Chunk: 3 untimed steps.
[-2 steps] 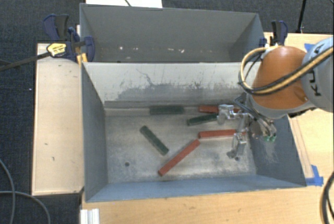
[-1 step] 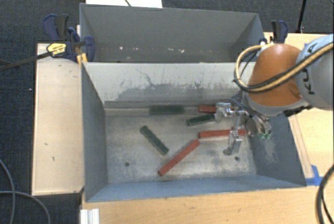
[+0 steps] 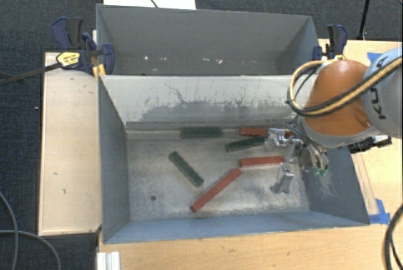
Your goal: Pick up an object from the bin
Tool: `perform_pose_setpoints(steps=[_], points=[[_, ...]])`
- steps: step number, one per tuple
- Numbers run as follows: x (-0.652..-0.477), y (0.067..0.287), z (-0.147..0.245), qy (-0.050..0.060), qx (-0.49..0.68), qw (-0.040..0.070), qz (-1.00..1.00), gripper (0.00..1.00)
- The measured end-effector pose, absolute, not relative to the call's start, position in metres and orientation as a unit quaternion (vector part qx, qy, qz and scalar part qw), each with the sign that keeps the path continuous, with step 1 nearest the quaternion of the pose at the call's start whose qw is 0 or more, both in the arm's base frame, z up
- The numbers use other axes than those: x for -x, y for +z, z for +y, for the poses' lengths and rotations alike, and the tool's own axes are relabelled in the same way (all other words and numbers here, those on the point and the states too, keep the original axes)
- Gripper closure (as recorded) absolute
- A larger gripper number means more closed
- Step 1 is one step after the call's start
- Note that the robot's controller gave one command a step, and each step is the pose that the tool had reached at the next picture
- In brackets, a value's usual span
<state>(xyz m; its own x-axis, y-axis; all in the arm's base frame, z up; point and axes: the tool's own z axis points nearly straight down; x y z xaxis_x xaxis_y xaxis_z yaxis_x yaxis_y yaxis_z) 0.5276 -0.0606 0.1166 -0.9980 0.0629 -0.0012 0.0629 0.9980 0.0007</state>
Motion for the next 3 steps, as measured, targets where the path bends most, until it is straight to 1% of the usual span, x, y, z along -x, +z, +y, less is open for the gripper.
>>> perform_pose_setpoints(steps=[1, 2, 3], points=[[-0.532, 0.076, -0.054, 0.000, -0.077, 0.002, 0.997, 0.00], [-0.531, 0.062, -0.052, -0.001, -0.077, 0.003, 0.997, 1.00], [-0.530, 0.063, -0.052, -0.001, -0.077, 0.003, 0.997, 1.00]])
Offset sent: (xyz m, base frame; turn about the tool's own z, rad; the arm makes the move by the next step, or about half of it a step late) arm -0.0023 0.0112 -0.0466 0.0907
